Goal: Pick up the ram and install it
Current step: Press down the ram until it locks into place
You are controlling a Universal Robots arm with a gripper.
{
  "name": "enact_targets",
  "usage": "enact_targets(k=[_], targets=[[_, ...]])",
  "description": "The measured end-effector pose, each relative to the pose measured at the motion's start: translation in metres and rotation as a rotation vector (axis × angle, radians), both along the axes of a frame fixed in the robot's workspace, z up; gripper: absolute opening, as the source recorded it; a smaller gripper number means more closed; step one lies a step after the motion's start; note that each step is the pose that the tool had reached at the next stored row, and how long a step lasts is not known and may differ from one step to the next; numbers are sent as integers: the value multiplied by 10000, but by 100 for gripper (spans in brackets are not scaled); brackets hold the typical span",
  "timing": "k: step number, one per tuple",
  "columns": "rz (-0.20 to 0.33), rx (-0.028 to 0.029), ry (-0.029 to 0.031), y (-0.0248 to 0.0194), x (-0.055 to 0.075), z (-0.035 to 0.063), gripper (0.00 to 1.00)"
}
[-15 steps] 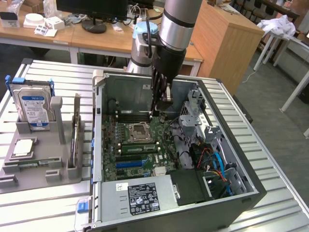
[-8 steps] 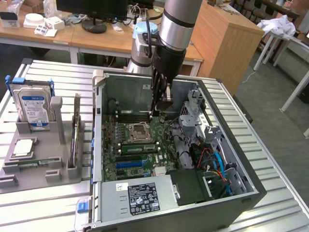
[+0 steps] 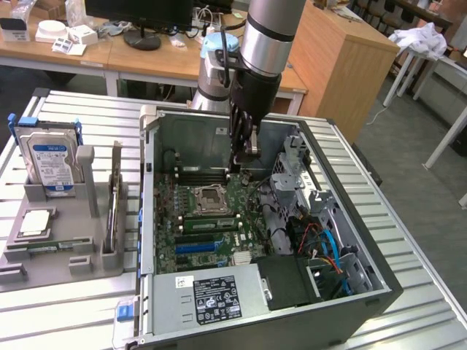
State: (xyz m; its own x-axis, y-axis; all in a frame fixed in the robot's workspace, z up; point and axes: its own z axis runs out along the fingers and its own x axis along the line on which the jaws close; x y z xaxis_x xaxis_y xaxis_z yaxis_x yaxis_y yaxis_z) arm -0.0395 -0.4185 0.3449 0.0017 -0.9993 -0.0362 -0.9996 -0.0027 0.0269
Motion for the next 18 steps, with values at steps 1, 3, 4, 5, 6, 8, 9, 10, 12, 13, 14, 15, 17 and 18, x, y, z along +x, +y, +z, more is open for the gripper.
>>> enact_targets(k=[1,3,4,5,6,8,9,10,12,13,14,15,17,18], targets=[[0,0,1,0,0,0,11],[0,0,0,0,0,0,11],[0,0,1,0,0,0,11],[0,-1,0,0,0,0,11],[1,-1,1,0,4,0,11],[1,-2,1,0,36,1,11],[1,-3,2,0,60,1,11],[1,-1,1,0,88,1,11],[-1,-1,2,0,146,1,11],[1,0,1,0,178,0,11],[1,0,2,0,206,0,11],[1,-1,1,0,225,0,11],[1,0,1,0,225,0,11],[0,-1,2,0,225,0,11]])
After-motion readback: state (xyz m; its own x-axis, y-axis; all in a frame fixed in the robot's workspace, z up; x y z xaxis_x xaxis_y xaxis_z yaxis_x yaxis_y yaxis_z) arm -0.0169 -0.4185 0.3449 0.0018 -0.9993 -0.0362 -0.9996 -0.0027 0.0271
